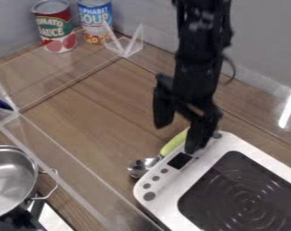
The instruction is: Put green spoon on the white and black stove top
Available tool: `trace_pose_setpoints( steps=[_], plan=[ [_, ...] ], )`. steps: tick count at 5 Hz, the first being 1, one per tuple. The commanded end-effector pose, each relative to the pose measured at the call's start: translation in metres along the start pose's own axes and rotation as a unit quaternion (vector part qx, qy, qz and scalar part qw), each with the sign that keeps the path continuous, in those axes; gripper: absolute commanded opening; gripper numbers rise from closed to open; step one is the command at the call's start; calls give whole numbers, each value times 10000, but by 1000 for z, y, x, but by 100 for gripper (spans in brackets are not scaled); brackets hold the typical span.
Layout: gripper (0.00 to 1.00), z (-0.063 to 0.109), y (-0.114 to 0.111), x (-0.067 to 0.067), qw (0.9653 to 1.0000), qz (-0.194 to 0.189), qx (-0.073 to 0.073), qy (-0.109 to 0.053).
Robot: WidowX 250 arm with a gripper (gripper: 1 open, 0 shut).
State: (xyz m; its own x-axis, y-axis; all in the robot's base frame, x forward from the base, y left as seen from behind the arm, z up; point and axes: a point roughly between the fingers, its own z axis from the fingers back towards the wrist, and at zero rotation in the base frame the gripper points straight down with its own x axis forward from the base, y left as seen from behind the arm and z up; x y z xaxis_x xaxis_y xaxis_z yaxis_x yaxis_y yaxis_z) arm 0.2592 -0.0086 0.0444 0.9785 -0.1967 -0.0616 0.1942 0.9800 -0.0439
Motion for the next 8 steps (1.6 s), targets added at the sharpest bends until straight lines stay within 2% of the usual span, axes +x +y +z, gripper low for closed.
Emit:
trace_pose_setpoints(
  steps=[1, 2, 4, 7, 8],
  plan=[
    [100, -3, -4, 13, 9993, 251, -3, -259],
    [100, -6, -8, 21, 9980, 502, -81, -381],
    [100, 1, -19, 23, 9980, 485, -232, -333],
    [100, 1, -36, 5, 9971, 598, -404, -238],
    [100, 0, -35, 1, 9969, 614, -441, -234]
  ],
)
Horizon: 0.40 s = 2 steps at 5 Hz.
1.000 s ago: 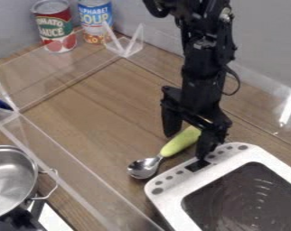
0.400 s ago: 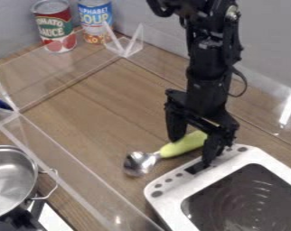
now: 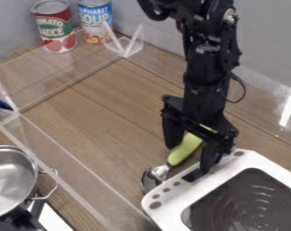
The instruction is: Put green spoon on the white and black stove top
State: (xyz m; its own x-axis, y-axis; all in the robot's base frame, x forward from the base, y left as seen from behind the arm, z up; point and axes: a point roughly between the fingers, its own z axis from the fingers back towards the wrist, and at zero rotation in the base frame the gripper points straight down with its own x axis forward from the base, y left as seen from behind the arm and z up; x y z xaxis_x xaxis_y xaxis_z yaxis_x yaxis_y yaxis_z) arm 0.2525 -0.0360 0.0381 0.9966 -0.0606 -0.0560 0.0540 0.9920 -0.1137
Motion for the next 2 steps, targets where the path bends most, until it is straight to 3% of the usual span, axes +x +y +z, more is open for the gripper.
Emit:
trace_pose_setpoints(
  steps=[1, 2],
  plan=[
    [100, 6, -6, -2, 9998, -82, -94, -149],
    [100, 6, -6, 4, 9988, -462, -107, -104]
  ],
)
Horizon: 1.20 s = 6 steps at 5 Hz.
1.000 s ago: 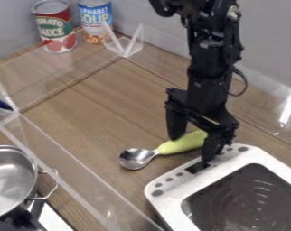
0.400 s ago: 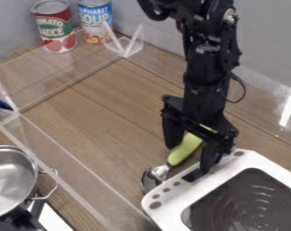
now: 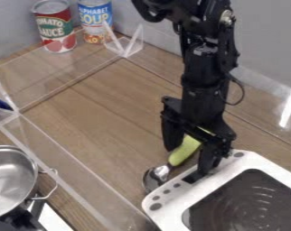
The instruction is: Put green spoon on the white and black stove top
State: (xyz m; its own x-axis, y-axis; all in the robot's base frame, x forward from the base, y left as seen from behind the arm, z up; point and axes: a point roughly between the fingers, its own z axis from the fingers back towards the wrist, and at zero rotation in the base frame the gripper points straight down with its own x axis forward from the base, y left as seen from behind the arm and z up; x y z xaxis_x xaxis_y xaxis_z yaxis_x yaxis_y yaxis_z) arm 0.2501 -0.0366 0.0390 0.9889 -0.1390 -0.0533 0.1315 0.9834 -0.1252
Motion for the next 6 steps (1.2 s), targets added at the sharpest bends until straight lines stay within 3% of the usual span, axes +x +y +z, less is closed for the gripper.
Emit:
trace_pose_setpoints(
  steps=[1, 4, 6],
  plan=[
    [100, 4, -4, 13, 9989, -452, -74, -93],
    [100, 2, -10, 18, 9990, -412, -124, -119],
    [100, 6, 0, 29, 9988, -444, -146, -121]
  ],
)
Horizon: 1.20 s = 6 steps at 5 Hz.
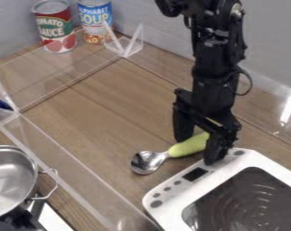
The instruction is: Put green spoon on the white and black stove top
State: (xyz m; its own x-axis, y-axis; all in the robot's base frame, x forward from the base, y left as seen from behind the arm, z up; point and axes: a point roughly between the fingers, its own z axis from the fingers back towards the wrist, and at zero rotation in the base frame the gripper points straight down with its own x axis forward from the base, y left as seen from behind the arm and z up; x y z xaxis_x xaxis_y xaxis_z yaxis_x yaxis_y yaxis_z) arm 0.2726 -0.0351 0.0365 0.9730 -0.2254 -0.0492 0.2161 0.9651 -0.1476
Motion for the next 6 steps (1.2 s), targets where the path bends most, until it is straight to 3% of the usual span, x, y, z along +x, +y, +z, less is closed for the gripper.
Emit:
trace_pose_setpoints(
  steps=[1, 4, 5, 6],
  plan=[
    [100, 9, 10, 3, 9998, -181, -26, -87],
    [100, 14, 33, -4, 9968, -789, -12, 134],
    [0, 14, 35, -4, 9946, -1015, -16, 227],
    [100, 13, 22, 3, 9953, -932, -40, 269]
  ],
)
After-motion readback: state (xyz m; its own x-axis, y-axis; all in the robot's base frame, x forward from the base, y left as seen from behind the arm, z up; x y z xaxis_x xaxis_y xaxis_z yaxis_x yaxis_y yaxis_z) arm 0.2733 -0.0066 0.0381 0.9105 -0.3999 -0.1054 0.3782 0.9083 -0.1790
